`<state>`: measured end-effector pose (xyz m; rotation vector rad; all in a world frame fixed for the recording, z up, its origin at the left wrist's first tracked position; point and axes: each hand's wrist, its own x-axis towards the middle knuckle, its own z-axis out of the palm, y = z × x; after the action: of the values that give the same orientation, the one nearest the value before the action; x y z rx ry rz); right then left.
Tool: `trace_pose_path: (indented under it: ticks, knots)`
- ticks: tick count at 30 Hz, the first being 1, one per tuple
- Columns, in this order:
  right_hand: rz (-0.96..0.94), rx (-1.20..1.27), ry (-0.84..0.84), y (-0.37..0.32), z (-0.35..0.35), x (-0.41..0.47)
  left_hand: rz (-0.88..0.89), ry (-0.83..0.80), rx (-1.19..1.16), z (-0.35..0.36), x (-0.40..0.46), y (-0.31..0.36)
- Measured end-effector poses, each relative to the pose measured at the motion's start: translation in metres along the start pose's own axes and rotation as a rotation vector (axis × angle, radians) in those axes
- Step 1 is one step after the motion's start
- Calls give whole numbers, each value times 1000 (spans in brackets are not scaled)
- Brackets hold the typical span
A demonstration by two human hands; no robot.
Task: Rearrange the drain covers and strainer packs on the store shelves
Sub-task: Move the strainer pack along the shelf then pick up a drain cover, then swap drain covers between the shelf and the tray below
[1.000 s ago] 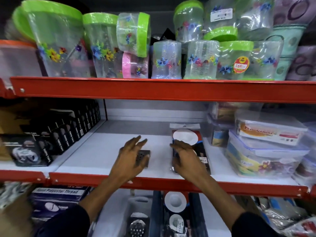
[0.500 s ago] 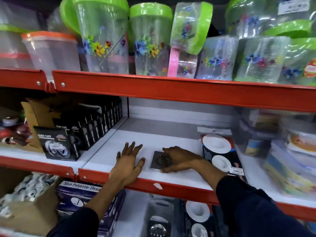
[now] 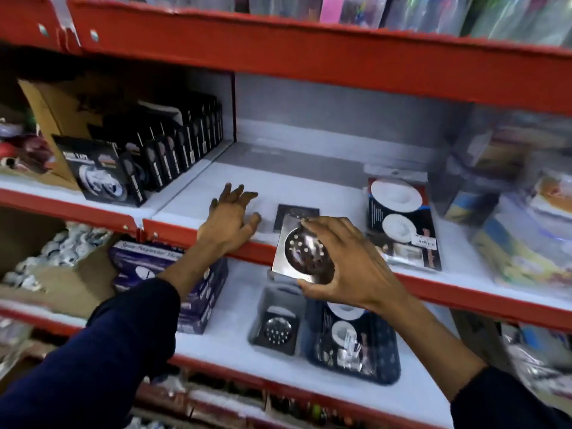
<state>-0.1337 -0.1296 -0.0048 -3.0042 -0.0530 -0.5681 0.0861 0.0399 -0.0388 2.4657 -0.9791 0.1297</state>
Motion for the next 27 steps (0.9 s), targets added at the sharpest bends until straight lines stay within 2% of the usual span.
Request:
trace_pose_path:
  ticks: [7, 9, 15, 21, 27]
  knots:
    - [-185, 19, -81, -19, 67, -58, -18, 15, -18, -1, -5, 5]
    - [-136, 39, -158, -17, 99, -64, -23, 28, -22, 0, -4, 6]
    - [192, 123, -465, 0, 187, -36, -30, 44, -18, 3, -2, 3]
    - [215, 113, -722, -2, 249, -13, -27, 57, -23, 4, 1, 1]
    - [208, 160, -785, 4, 257, -12, -30, 80, -24, 6, 3, -1]
